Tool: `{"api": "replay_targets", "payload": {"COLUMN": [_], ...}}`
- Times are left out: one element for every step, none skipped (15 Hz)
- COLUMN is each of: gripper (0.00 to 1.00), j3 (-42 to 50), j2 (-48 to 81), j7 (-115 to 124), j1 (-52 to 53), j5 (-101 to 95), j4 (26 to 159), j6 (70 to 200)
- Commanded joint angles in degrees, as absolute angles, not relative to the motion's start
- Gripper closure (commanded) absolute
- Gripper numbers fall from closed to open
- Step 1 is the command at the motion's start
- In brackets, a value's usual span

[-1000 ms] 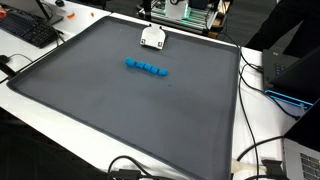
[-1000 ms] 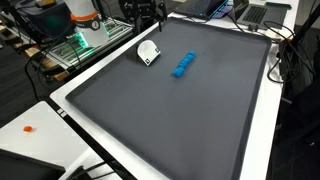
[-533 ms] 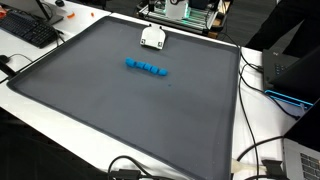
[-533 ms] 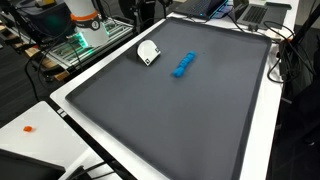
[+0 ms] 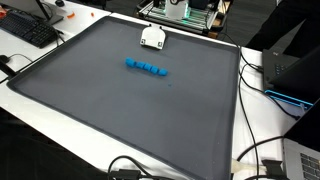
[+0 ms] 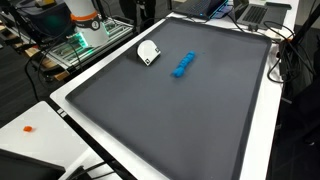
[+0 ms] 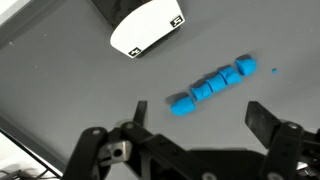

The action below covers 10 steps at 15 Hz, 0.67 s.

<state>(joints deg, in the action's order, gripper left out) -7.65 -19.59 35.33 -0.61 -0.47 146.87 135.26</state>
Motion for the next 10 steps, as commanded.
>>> {"api": "replay_targets", "payload": {"gripper": [0.00,0.00,0.00,0.00,0.00,0.00,0.00,0.00,0.00,0.00], "j3": [-8.1,-8.2,-8.4,-8.6,-8.7,-8.5,-8.6,-8.7,-8.7,-8.7], "j2": [-20.0,-19.9,-19.8,-19.6,-19.5,-19.5,-19.5,-19.5,-19.4,-19.4], "j7": [29.9,27.6,26.1,24.8,23.7,25.5,24.8,24.5,24.3,24.2], "j1": [-0.1,0.1,0.3,0.5,0.8,0.2,0.4,0.6,0.6,0.7], "j5": [-1.6,-1.8,-1.6,-1.8,-1.5,-0.6,-0.6,-0.6,-0.6,-0.6], "j4": [146.4,146.3,146.2,146.1,146.1,146.4,146.3,146.3,146.2,146.2], "j6": [133.7,133.4,133.6,133.6,133.7,134.9,134.9,134.9,134.9,134.9]}}
